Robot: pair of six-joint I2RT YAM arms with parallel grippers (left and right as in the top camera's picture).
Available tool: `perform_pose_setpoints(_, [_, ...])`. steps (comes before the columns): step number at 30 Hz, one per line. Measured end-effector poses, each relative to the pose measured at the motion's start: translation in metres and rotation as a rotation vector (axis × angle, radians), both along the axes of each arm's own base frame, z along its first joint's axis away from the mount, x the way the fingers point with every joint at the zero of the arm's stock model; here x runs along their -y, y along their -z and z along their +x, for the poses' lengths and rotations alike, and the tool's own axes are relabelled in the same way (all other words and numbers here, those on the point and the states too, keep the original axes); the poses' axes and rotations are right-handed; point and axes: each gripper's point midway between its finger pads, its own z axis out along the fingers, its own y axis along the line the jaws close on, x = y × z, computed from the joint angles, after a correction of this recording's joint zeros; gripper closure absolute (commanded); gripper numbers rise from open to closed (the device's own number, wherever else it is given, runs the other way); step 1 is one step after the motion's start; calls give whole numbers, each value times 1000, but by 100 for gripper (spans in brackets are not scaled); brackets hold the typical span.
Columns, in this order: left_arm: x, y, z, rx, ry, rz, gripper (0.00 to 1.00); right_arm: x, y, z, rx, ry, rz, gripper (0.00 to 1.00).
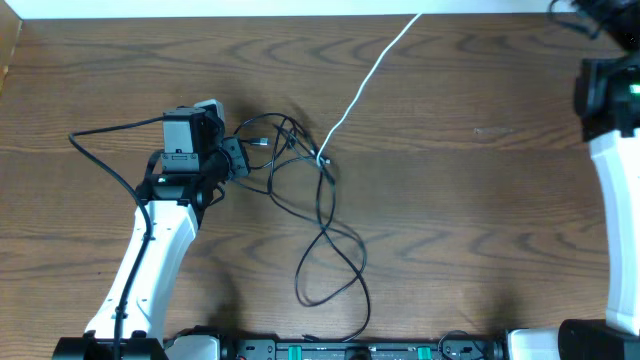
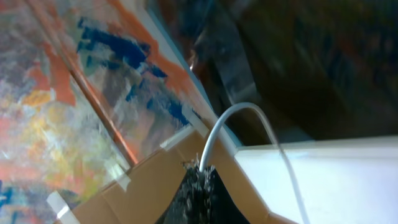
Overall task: Untangle cables
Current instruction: 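Lift the white cable up and away to the upper right with the right gripper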
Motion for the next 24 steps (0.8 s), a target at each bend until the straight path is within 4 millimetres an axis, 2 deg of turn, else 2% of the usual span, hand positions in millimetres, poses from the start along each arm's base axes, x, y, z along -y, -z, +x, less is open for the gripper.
perform_pose_setpoints(5, [-9, 10, 1, -26, -33, 42, 92, 27, -46, -18, 106, 108, 21, 99])
perform_pose_setpoints(9, [-22, 26, 1, -70, -77, 102, 92, 53, -59, -19, 117, 193, 30, 99])
perform_pose_setpoints(15, [-46, 52, -1, -148, -147, 169, 92, 96, -63, -14, 115, 309, 38, 99])
perform_pose_setpoints(19, [-69, 67, -5, -196, -210, 179, 92, 127, -61, -9, 86, 386, 48, 99])
perform_pose_setpoints(24, [-94, 73, -9, -224, -277, 173, 92, 160, -46, 0, -3, 464, 36, 99])
